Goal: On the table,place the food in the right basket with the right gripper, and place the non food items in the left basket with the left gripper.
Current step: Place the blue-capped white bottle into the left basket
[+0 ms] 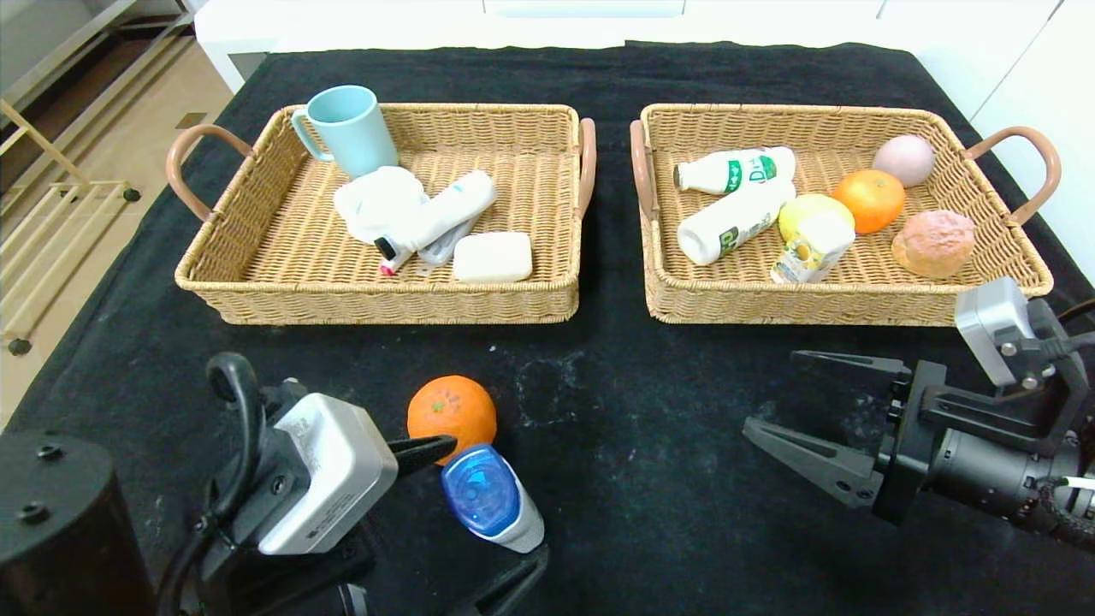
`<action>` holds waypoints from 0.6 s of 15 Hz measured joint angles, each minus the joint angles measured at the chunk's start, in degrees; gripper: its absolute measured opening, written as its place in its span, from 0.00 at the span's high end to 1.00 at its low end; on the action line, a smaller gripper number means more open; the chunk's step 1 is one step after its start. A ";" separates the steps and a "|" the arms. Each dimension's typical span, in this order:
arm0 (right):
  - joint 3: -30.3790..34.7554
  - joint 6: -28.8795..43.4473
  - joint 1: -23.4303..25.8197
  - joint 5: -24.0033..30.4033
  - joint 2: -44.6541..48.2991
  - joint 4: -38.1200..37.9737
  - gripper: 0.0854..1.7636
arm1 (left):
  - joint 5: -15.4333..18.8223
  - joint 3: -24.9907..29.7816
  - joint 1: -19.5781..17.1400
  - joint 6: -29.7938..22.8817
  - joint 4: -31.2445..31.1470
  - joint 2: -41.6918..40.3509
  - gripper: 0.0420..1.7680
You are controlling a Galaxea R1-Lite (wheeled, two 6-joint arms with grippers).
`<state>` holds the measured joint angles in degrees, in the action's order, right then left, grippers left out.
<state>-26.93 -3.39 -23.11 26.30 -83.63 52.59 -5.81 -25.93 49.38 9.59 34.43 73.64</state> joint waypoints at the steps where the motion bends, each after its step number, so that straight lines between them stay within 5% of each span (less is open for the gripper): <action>1: 0.01 0.00 -0.01 0.00 0.02 0.02 0.03 | 0.00 0.13 0.26 0.02 0.00 0.20 0.03; 9: 0.44 -0.13 -0.45 0.00 0.02 0.02 0.03 | -0.22 -0.24 0.63 0.02 4.07 2.15 0.03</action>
<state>-26.49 -3.52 -23.56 26.30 -83.60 52.61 -6.03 -26.17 50.02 9.62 38.50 75.79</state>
